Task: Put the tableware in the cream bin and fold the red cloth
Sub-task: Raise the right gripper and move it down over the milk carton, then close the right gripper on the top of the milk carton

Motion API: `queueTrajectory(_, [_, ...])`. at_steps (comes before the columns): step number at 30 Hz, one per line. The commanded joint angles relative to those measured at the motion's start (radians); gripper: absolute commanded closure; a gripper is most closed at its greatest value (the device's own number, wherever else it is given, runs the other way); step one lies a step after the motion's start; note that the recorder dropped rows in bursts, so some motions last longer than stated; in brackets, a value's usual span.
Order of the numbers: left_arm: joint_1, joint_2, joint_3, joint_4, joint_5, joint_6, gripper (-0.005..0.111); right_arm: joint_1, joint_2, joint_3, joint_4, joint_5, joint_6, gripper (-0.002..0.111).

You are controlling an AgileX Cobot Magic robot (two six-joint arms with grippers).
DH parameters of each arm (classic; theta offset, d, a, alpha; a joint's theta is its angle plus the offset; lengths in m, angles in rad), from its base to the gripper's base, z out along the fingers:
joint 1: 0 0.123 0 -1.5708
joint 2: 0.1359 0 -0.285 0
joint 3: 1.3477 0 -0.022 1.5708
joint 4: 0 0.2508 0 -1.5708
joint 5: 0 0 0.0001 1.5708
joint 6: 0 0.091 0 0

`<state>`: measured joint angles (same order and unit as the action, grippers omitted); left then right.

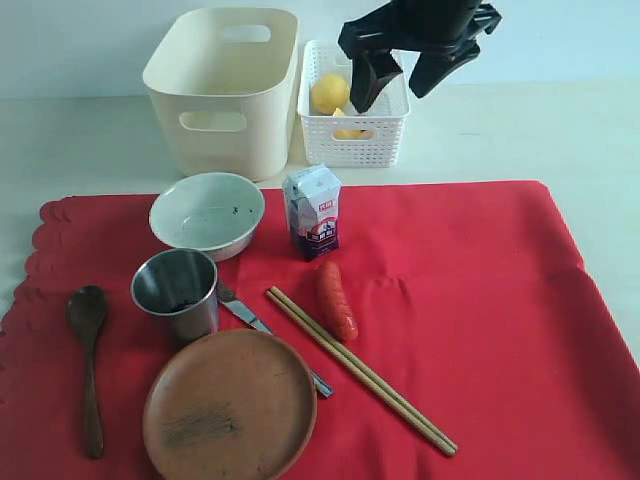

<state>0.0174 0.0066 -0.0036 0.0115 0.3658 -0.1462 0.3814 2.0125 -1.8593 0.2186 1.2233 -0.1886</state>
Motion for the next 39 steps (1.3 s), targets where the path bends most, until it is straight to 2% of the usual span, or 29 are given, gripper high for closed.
queueTrajectory(1, [0.001,-0.007,0.004,0.004,-0.005,-0.002,0.099,0.062,-0.051,0.079,0.001,-0.002,0.006,0.038])
queueTrajectory(5, [0.001,-0.007,0.004,0.004,-0.005,-0.002,0.099,0.106,-0.050,0.098,0.009,-0.002,0.006,0.038])
queueTrajectory(12, [0.001,-0.007,0.004,0.004,-0.005,-0.002,0.099,0.111,0.010,0.098,0.057,-0.019,0.003,0.038])
queueTrajectory(19, [0.001,-0.007,0.004,0.004,-0.005,-0.002,0.099,0.130,0.023,0.098,0.063,-0.090,-0.046,0.030])
queueTrajectory(27, [0.001,-0.007,0.004,0.004,-0.005,-0.002,0.099,0.221,0.027,0.098,-0.163,-0.115,0.061,0.031])
queueTrajectory(39, [0.001,-0.007,0.004,0.004,-0.005,-0.002,0.099,0.234,0.066,0.096,-0.167,-0.160,0.096,0.031])
